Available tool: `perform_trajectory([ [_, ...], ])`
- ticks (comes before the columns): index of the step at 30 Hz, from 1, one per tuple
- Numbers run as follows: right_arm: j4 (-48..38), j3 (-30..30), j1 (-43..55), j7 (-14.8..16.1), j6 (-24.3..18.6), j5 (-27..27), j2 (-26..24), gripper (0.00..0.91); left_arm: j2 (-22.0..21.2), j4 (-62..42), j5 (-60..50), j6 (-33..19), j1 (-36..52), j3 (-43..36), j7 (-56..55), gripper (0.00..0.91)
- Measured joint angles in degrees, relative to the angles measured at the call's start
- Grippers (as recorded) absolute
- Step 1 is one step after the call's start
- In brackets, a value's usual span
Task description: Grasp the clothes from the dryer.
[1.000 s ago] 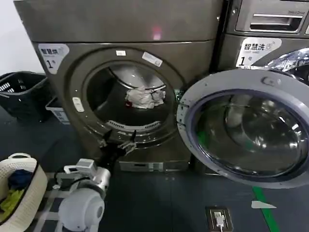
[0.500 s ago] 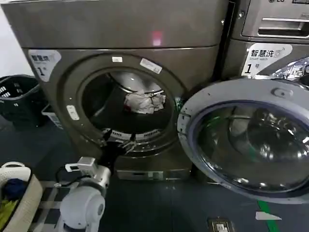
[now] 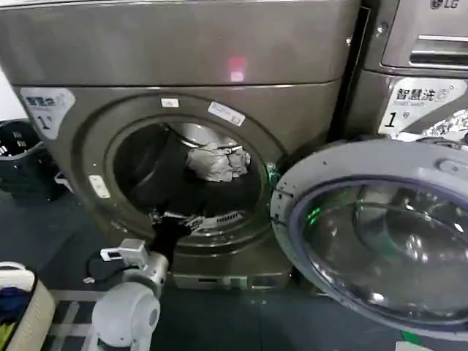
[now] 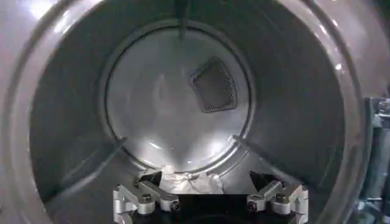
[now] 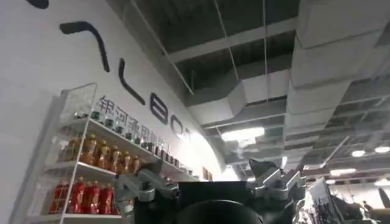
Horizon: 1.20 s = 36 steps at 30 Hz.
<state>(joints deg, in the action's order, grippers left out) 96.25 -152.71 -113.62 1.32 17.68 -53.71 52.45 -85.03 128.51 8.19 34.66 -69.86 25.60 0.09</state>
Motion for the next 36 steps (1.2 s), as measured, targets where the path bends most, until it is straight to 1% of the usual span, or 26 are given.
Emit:
perform_trajectory([
  [17, -0.7, -0.6, 0.1, 0.0, -0.1, 0.1, -0.6, 0.907, 0.1, -0.2, 0.0, 0.0, 0.6, 0.0, 0.2, 0.907],
  [36, -0.7, -0.5, -0.1, 0.3, -0.3, 0.2, -0.3, 0.907, 0.2, -0.7, 0.0, -0.1, 0.9, -0.2, 0.3, 0.907],
])
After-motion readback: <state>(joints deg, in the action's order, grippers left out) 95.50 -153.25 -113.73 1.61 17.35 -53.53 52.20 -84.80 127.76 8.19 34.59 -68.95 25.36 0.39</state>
